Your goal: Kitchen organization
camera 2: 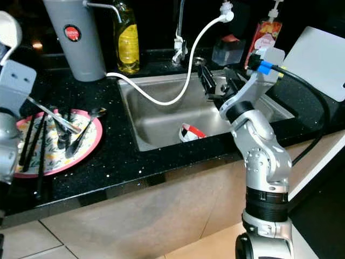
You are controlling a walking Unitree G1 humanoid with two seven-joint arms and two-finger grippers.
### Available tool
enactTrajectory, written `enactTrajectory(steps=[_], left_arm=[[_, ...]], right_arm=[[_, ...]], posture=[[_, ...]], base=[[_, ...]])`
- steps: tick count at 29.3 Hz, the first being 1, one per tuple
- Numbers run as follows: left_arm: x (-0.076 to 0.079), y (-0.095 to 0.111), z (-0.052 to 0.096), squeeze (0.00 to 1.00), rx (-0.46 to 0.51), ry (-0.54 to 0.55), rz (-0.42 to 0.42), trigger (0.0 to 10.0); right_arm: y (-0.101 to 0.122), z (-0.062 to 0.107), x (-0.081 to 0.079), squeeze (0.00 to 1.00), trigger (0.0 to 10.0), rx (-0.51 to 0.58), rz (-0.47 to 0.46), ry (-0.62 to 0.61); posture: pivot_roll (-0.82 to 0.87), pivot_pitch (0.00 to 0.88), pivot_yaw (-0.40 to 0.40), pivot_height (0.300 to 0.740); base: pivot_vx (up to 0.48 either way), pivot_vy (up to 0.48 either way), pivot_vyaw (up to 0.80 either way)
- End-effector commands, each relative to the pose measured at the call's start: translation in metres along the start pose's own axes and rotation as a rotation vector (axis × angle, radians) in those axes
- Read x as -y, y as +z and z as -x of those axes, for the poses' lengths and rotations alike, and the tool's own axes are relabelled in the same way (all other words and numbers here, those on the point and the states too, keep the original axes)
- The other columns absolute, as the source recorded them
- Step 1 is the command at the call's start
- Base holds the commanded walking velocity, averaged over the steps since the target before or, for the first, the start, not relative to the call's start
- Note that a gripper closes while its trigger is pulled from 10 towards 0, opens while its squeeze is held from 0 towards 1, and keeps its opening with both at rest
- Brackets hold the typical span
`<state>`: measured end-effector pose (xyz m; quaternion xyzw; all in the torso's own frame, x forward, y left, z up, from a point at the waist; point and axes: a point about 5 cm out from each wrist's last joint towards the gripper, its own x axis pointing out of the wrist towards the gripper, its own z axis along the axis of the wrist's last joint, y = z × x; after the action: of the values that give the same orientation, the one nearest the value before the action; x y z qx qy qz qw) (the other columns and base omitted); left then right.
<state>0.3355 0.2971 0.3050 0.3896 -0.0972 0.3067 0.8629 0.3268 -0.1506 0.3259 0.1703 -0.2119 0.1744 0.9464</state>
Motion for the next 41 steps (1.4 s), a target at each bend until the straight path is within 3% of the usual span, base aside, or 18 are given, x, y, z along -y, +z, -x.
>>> enactTrajectory(steps=[1, 3, 6, 9, 15, 26, 31, 33, 34, 36, 41], left_arm=[[-0.009, 0.016, -0.002, 0.0, 0.103, 0.021, -0.047, 10.0], [-0.012, 0.021, -0.002, 0.0, 0.165, 0.058, -0.153, 10.0], [-0.017, 0.018, -0.004, 0.0, 0.16, 0.09, -0.175, 10.0], [-0.035, 0.022, -0.009, 0.0, 0.189, 0.186, -0.221, 10.0], [-0.043, 0.026, -0.01, 0.0, 0.202, 0.248, -0.191, 10.0], [-0.044, 0.035, -0.006, 0.0, 0.257, 0.294, -0.142, 10.0], [-0.033, 0.042, -0.002, 0.0, 0.288, 0.212, -0.016, 10.0], [-0.017, 0.051, 0.003, 0.0, 0.306, 0.067, 0.161, 10.0], [-0.017, 0.051, 0.003, 0.0, 0.306, 0.067, 0.161, 10.0], [-0.008, 0.067, 0.01, 0.0, 0.365, -0.019, 0.298, 10.0], [0.0, 0.086, 0.02, 0.0, 0.447, -0.1, 0.366, 10.0]], right_arm=[[0.001, 0.002, 0.001, 0.0, 10.0, 0.015, 0.0, -0.004], [0.001, 0.002, 0.001, 0.0, 10.0, 0.016, 0.0, -0.005], [0.001, 0.003, 0.001, 0.0, 10.0, 0.017, 0.0, -0.008], [0.002, 0.003, 0.001, 0.0, 10.0, 0.019, -0.001, -0.009], [0.001, 0.003, 0.001, 0.0, 10.0, 0.021, -0.003, -0.007], [0.002, 0.003, 0.001, 0.0, 10.0, 0.023, -0.008, -0.007], [0.002, 0.003, 0.001, 0.0, 10.0, 0.023, -0.008, -0.006], [0.002, 0.003, 0.001, 0.0, 10.0, 0.023, -0.008, -0.005], [0.002, 0.003, 0.001, 0.0, 10.0, 0.023, -0.008, -0.005], [0.002, 0.003, 0.001, 0.0, 10.0, 0.027, -0.021, 0.004], [0.005, 0.003, -0.003, 0.0, 10.0, 0.048, -0.103, 0.046]], posture=[[-0.09, 0.087, -0.059, 0.74], [-0.09, 0.087, -0.056, 0.74], [-0.09, 0.086, -0.057, 0.74], [-0.09, 0.083, -0.056, 0.74], [-0.09, 0.082, -0.056, 0.74], [-0.09, 0.082, -0.057, 0.74], [-0.09, 0.082, -0.058, 0.74], [-0.09, 0.082, -0.06, 0.74], [-0.09, 0.082, -0.06, 0.74], [-0.09, 0.082, -0.062, 0.74], [-0.09, 0.083, -0.063, 0.74]], base=[[0.0, 0.0, 0.0], [0.0, 0.0, 0.0], [0.0, 0.0, 0.0], [0.0, 0.0, 0.0], [0.0, 0.0, 0.0], [0.0, 0.0, 0.0], [0.0, 0.0, 0.0], [0.0, 0.0, 0.0], [0.0, 0.0, 0.0], [0.0, 0.0, 0.0], [0.0, 0.0, 0.0]])
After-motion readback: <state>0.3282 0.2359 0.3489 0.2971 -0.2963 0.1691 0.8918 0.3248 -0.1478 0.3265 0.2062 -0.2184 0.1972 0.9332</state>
